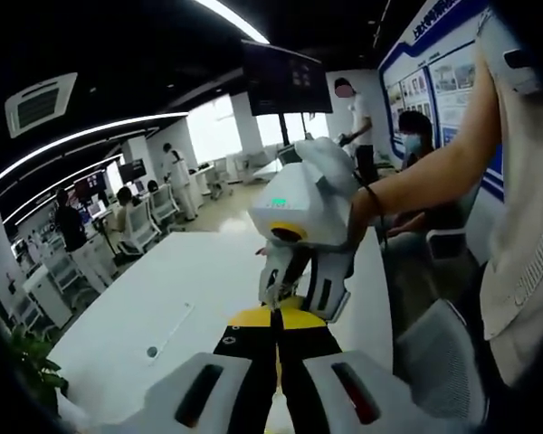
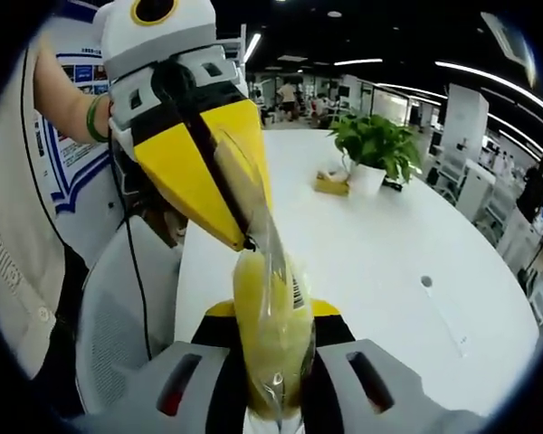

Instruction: Compare the silicone blocks by pressing each to a similar depth, holding the contact briefly, and releasing to observe deformation and rebound differences across the visible hardness samples.

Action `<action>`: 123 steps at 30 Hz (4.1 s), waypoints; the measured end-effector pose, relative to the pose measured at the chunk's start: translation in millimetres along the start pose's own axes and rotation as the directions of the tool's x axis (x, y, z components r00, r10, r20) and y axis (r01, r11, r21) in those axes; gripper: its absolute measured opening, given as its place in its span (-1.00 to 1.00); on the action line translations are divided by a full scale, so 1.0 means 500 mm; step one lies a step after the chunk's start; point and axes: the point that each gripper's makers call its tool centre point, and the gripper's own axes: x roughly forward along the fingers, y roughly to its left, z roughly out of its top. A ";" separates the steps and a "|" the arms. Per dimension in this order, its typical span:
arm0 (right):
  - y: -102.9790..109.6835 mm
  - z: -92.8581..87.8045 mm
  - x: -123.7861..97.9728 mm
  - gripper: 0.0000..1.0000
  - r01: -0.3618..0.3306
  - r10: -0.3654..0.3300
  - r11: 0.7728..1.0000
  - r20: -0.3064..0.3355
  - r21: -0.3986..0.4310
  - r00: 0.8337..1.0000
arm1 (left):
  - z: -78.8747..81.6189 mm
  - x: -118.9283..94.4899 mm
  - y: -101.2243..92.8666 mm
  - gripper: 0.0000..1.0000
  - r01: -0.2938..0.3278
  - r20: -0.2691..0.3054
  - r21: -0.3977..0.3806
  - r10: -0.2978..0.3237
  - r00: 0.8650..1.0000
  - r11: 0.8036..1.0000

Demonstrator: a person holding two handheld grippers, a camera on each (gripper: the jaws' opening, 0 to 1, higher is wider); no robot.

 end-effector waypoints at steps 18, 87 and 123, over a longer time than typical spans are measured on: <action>0.005 -0.001 0.003 -0.78 -0.010 0.010 1.000 0.008 0.015 1.000 | 0.001 0.001 -0.008 -1.00 -0.006 -0.020 0.023 0.006 1.000 1.000; 0.036 -0.038 0.039 -0.36 -0.074 0.073 0.997 0.028 0.025 0.997 | -0.065 0.011 -0.027 -1.00 -0.021 -0.072 -0.134 0.012 0.997 0.991; 0.023 -0.230 -0.289 0.46 0.372 -0.511 0.777 0.165 0.509 0.844 | -0.201 0.187 -0.059 -1.00 -0.038 -0.094 -0.365 0.004 0.996 0.930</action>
